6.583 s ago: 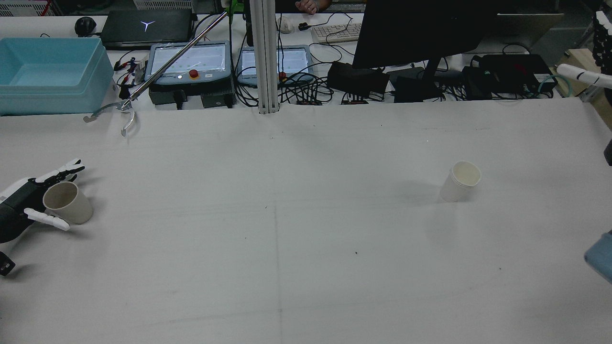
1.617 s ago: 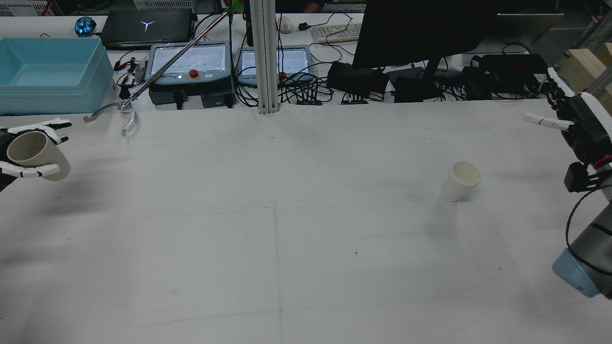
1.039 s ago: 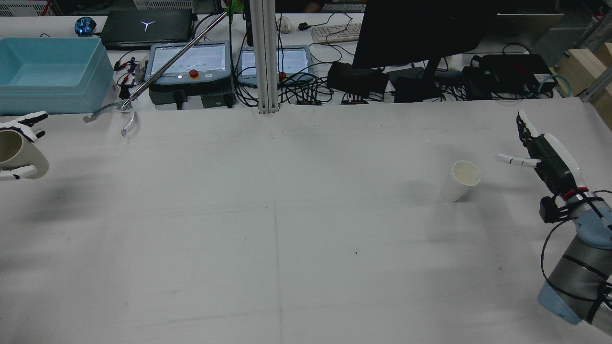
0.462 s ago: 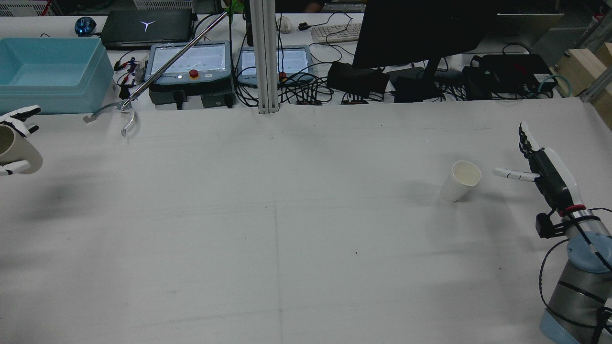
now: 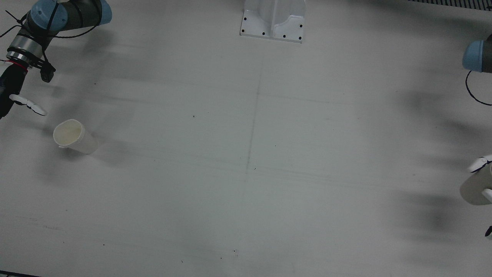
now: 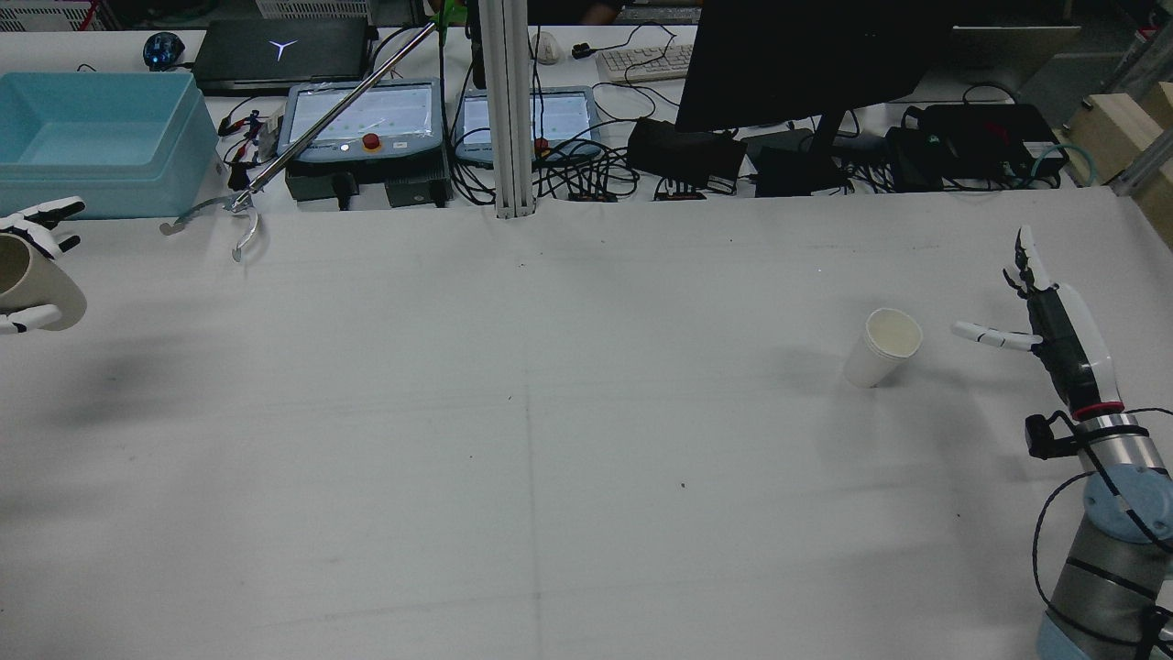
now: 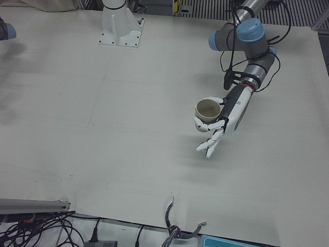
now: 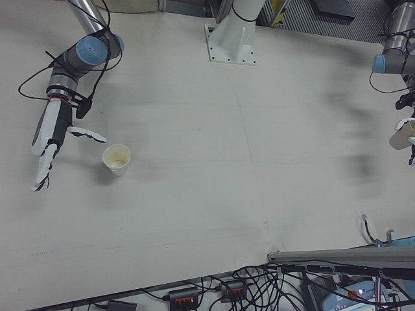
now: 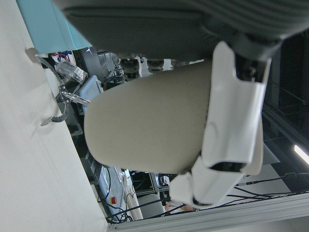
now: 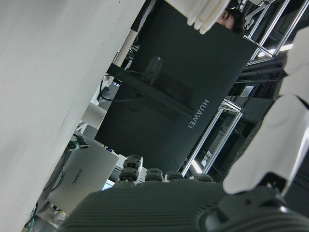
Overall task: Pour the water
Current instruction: 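Reach the right hand toward the white paper cup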
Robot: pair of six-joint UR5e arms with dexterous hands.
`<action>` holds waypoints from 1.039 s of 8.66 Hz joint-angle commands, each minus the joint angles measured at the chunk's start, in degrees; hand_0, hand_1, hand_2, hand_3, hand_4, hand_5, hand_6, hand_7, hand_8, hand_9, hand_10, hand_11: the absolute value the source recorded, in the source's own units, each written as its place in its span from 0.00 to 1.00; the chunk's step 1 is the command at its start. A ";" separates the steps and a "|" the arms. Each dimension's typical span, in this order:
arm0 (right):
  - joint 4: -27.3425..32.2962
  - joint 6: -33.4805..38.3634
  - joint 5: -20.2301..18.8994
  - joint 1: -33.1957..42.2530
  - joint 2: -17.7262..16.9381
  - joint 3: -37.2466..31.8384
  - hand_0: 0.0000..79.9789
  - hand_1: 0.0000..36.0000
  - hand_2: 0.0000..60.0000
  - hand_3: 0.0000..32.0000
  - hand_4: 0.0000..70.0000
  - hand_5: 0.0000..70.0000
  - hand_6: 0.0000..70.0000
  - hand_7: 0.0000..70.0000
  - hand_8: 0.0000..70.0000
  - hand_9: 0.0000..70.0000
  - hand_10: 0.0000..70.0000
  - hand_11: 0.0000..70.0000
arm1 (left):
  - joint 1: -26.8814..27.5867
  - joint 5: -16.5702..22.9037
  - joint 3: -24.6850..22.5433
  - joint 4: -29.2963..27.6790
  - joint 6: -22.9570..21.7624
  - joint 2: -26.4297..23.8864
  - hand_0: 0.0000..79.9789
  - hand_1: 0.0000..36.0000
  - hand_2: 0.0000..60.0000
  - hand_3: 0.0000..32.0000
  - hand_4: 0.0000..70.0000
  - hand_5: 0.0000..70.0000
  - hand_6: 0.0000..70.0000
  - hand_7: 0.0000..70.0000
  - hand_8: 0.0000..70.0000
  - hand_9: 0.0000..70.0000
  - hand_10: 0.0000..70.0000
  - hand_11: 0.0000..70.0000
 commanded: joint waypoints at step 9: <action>-8.10 10.76 1.60 -9.74 -2.40 3.94 0.60 0.52 0.35 0.00 0.04 0.00 0.00 0.00 0.00 0.00 0.00 0.02 | 0.22 0.11 -0.94 0.67 0.18 0.79 0.93 1.00 1.00 0.00 0.76 1.00 0.17 0.23 0.06 0.08 0.11 0.21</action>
